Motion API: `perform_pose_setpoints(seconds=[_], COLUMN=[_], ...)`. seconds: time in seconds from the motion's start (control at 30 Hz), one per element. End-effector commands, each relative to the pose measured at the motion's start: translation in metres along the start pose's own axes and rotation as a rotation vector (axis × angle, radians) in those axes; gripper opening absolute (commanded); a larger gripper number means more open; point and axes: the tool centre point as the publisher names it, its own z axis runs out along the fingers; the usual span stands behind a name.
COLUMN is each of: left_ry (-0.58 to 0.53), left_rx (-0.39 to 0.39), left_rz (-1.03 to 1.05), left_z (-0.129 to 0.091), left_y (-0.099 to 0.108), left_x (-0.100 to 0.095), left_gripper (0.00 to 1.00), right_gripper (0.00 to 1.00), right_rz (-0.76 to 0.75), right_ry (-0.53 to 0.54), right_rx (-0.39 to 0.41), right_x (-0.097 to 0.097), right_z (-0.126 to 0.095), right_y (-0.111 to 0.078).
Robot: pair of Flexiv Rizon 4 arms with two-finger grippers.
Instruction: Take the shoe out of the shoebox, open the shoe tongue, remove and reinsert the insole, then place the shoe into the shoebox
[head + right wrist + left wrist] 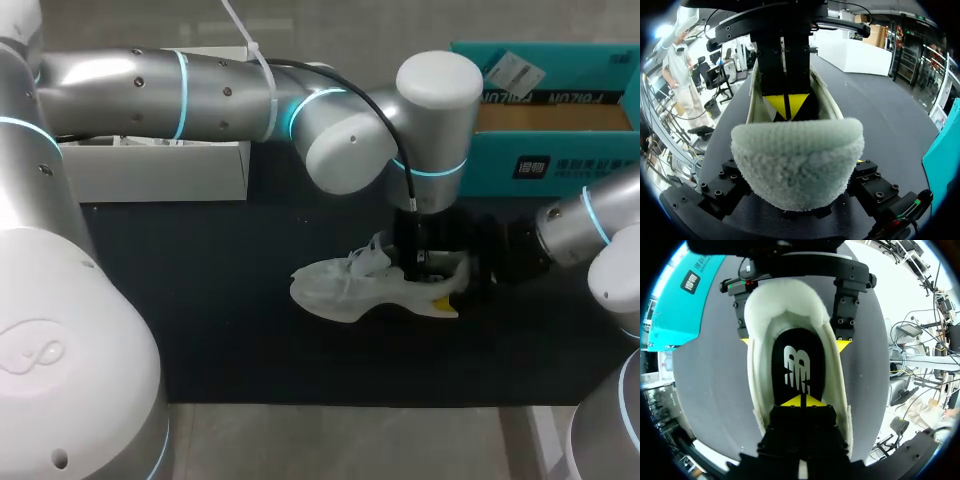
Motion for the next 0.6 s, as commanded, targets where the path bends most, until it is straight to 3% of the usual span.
perform_pose_setpoints(seconds=[0.03, 0.27, 0.53, 0.6], left_ry=[0.012, 0.039, 0.064, 0.066], left_rx=[0.004, -0.018, 0.007, 0.009], left_rz=[0.006, 0.059, 0.064, 0.068], left_z=[0.007, 0.007, 0.002, 0.001], left_y=[0.012, 0.023, 0.017, 0.015], left_x=[0.005, 0.023, 0.03, 0.031], left_gripper=[0.0, 0.0, 0.0, 0.08], right_gripper=[0.0, 0.0, 0.0, 0.0], right_rz=[0.0, 0.0, 0.0, 0.0], right_ry=[-0.003, -0.003, -0.003, -0.003], right_rx=[0.004, 0.004, 0.004, 0.004], right_x=[0.001, 0.001, 0.001, 0.001], right_z=[0.0, 0.0, 0.0, 0.0], right_y=[0.003, 0.003, 0.003, 0.003])
